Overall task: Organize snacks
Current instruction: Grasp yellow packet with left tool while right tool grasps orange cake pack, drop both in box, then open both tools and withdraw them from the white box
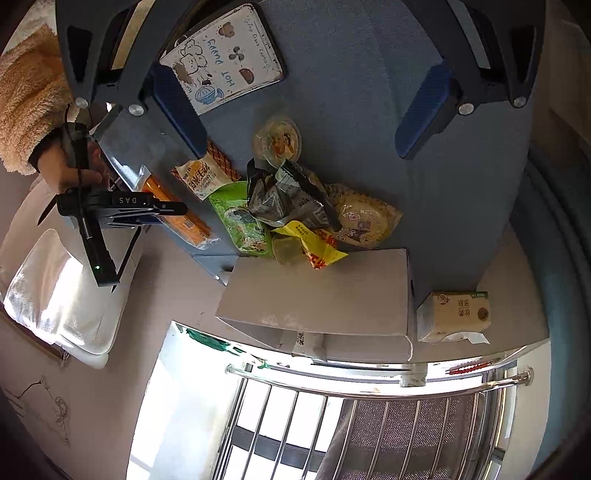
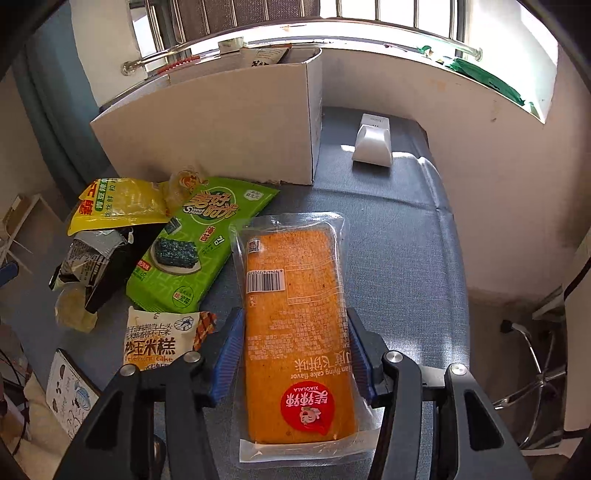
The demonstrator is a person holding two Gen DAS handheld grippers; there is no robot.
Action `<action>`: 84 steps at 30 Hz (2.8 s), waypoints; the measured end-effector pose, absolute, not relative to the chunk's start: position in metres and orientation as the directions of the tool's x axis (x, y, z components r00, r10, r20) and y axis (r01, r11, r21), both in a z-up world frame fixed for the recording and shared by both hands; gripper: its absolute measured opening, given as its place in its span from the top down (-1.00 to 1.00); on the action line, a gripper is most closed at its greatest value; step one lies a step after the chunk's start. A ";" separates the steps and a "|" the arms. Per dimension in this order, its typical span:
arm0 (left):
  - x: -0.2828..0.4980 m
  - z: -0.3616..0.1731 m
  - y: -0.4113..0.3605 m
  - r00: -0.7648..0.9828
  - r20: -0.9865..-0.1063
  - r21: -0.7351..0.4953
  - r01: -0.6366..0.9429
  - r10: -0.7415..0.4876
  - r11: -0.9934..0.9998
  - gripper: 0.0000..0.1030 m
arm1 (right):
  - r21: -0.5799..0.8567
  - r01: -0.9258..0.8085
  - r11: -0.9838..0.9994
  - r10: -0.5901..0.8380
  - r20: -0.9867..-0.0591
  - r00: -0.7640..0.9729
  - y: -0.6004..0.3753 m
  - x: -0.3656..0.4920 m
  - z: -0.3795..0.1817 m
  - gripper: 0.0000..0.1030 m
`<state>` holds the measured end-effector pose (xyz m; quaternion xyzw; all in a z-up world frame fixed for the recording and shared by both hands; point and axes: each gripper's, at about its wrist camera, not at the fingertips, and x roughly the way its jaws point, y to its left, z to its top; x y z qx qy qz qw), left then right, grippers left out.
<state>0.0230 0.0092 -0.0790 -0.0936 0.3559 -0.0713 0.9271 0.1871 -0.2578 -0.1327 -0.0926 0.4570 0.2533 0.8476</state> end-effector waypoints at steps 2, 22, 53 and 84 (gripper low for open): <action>0.036 -0.076 0.007 0.732 -0.650 -0.204 0.094 -0.206 0.975 -1.00 | 0.103 -0.516 0.850 0.383 -0.793 0.473 -0.259 0.173 -0.118 -0.11; 0.205 -0.115 0.004 0.503 -0.836 -0.184 0.116 -0.218 0.976 0.21 | 0.245 -0.500 0.831 0.494 -0.738 0.460 -0.280 0.092 -0.104 -0.12; 0.209 0.071 0.097 0.888 -0.426 -0.224 0.083 -0.174 0.971 0.57 | 0.170 -0.665 0.727 0.609 -0.607 0.510 -0.138 0.233 0.014 -0.12; 0.136 0.025 0.051 0.819 -0.534 -0.155 0.148 -0.209 0.977 -1.00 | 0.229 -0.563 0.794 0.580 -0.561 0.591 -0.197 0.208 0.008 -1.00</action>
